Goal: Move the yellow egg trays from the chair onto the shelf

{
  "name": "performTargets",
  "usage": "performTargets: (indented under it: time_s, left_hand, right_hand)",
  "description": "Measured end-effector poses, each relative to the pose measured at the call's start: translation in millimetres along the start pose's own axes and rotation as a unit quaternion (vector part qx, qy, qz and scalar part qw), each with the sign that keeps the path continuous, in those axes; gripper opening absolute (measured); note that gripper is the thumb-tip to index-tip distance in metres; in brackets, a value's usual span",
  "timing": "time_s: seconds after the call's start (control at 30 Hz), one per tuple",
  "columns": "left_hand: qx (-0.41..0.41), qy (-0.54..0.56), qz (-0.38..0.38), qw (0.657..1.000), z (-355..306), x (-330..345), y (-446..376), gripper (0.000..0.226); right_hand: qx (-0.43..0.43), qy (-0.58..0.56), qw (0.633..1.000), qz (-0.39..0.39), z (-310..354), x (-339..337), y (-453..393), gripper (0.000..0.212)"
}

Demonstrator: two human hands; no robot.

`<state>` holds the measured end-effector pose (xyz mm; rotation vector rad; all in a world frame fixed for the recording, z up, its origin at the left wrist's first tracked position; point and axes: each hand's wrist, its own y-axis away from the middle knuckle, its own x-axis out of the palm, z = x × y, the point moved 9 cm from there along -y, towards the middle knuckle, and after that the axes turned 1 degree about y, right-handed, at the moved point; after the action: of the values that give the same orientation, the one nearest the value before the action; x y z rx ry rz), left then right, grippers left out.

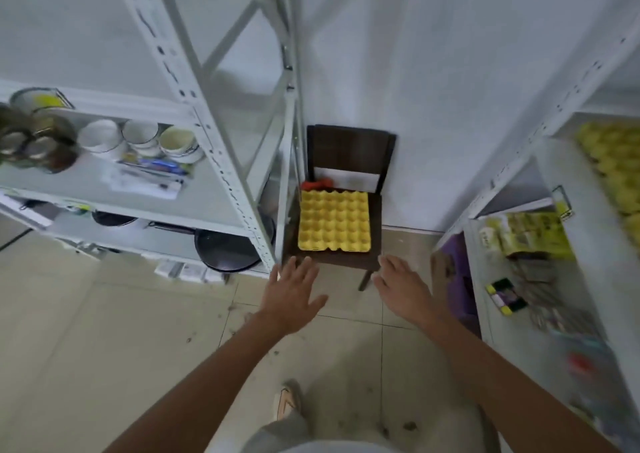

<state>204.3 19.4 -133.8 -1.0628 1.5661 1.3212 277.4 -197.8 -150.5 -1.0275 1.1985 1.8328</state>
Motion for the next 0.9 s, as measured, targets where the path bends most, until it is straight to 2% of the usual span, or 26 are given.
performTargets:
  time_s: [0.17, 0.3, 0.47, 0.57, 0.73, 0.9]
  left_hand:
    - [0.005, 0.022, 0.0, 1.0, 40, 2, -29, 0.075]
    - [0.015, 0.056, 0.035, 0.998, 44, 14, -66, 0.073]
    - [-0.001, 0.08, 0.099, 0.992, 48, 43, -138, 0.072]
    - [-0.033, 0.113, 0.122, 0.985, 53, 55, -190, 0.075]
    - [-0.156, 0.2, 0.104, 0.962, 68, 71, -281, 0.078]
    - [-0.233, 0.242, 0.136, 0.932, 86, 108, -362, 0.068]
  right_hand:
    - [0.033, -0.003, 0.999, 0.01, 26, 22, -31, 0.06]
    - [0.054, -0.011, 0.998, 0.03, 31, 32, -62, 0.058]
    - [0.076, -0.022, 0.996, 0.042, 3, 30, -128, 0.052]
    - [0.094, -0.036, 0.992, 0.071, -25, 29, -184, 0.048]
    - [0.134, -0.084, 0.982, 0.103, -80, 43, -288, 0.041]
    - [0.162, -0.101, 0.97, 0.149, -118, 76, -361, 0.039]
